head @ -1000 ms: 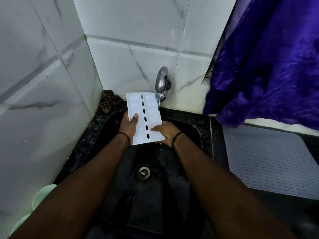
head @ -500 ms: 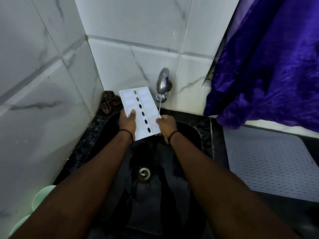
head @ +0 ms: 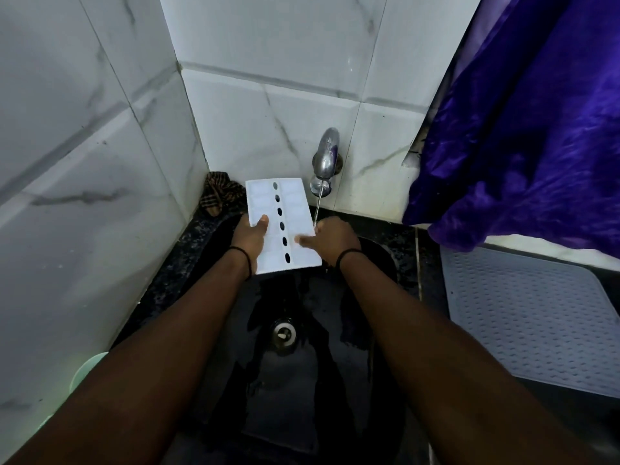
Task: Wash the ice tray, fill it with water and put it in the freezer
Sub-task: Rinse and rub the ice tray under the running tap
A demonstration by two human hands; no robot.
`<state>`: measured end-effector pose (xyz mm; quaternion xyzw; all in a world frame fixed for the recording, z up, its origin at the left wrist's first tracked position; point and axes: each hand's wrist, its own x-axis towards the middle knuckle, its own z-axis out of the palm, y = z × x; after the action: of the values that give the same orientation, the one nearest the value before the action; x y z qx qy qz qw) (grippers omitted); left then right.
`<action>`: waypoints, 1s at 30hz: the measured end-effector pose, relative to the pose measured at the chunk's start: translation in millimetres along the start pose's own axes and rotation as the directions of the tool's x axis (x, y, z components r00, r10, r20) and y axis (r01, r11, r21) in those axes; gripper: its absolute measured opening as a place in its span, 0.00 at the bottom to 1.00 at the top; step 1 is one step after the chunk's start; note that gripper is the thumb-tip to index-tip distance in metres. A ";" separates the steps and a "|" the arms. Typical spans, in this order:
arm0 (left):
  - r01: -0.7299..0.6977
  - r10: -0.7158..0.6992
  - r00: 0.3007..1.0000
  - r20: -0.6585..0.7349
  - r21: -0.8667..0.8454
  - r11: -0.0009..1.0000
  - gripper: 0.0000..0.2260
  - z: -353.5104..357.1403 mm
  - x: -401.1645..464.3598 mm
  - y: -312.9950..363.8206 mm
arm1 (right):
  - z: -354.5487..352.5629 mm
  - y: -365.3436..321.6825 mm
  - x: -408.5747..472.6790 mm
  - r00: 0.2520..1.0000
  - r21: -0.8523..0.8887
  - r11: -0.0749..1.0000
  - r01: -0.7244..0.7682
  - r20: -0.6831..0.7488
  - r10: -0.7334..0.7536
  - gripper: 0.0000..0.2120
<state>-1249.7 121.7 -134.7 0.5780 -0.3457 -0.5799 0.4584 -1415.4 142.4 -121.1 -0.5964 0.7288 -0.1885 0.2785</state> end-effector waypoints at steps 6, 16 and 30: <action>0.107 -0.117 0.984 0.136 0.082 0.991 0.16 -9.3 7.7 10.5 | -11.3 -8.6 -4.5 0.963 -0.414 0.889 0.195 -0.092 -0.253 0.27; 0.149 -0.156 0.983 0.095 0.084 0.985 0.18 -12.2 10.3 7.7 | -0.5 -10.1 -5.0 0.962 -0.335 0.914 0.228 -0.069 -0.265 0.19; -0.015 0.016 1.000 -0.023 0.038 0.999 0.15 12.9 -1.5 11.7 | 6.1 -5.9 -13.3 0.987 0.360 0.927 -0.103 -0.078 0.140 0.04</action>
<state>-1261.0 117.4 -122.1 0.5907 -0.3555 -0.5630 0.4557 -1405.3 154.5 -119.8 -0.4796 0.7316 -0.3294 0.3552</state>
